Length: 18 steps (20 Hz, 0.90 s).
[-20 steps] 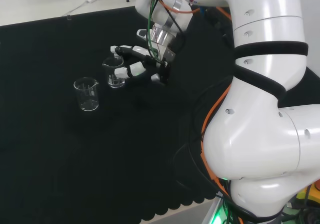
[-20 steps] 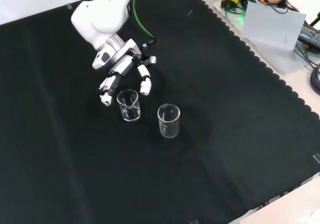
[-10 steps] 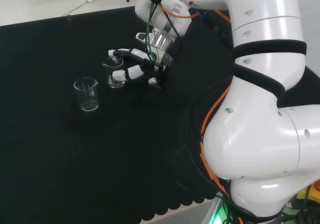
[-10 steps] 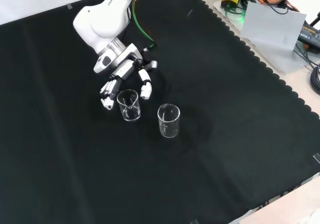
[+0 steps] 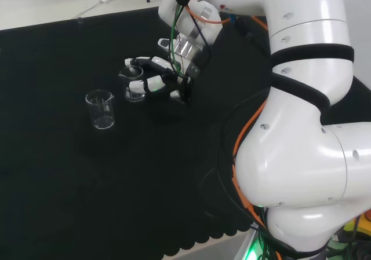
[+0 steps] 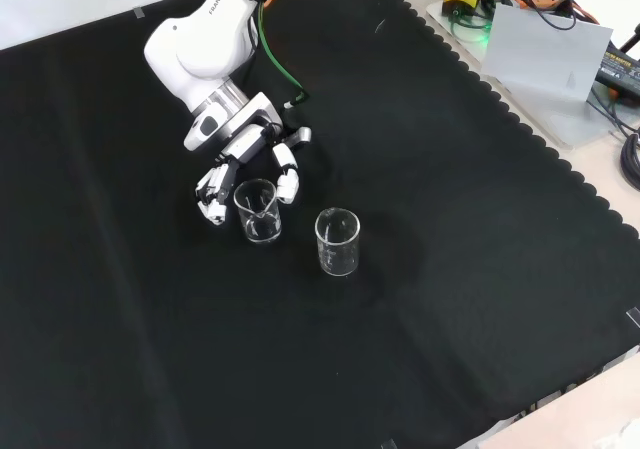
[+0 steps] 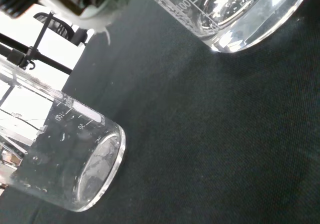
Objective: Pick up the beaker on the right.
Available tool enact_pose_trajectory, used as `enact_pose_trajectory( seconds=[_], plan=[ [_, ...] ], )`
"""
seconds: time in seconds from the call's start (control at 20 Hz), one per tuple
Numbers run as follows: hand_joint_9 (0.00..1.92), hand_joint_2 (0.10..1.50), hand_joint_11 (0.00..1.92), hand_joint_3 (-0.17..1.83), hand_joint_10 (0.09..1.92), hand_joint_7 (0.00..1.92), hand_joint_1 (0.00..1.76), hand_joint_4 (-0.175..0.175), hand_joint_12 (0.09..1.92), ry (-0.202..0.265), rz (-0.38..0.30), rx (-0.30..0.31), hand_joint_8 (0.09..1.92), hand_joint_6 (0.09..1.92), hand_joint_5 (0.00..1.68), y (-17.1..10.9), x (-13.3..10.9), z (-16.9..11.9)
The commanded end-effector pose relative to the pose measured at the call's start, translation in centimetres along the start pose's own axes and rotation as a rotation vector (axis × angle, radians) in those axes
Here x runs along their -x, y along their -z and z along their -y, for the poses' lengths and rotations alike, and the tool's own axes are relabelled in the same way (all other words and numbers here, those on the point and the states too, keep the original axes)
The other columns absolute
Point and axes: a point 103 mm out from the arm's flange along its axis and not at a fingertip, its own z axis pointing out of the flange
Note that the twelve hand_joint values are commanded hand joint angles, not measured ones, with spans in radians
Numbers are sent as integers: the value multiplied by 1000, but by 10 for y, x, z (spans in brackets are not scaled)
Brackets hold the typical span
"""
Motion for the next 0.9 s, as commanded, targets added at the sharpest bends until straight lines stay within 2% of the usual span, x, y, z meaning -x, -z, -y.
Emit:
enact_pose_trajectory(
  seconds=[0.05, 0.25, 0.9],
  plan=[
    [374, 534, 0, 646, 587, 316, 880, -28, 1151, 1, -2, -2, 578, 87, 402, -2, -1, -2],
    [377, 533, 0, 647, 584, 318, 883, -28, 1154, -8, -10, -9, 577, 87, 410, -4, -2, -4],
    [391, 538, 0, 649, 575, 343, 903, -25, 1170, 12, -20, 26, 579, 87, 467, -12, -5, -11]
  ],
)
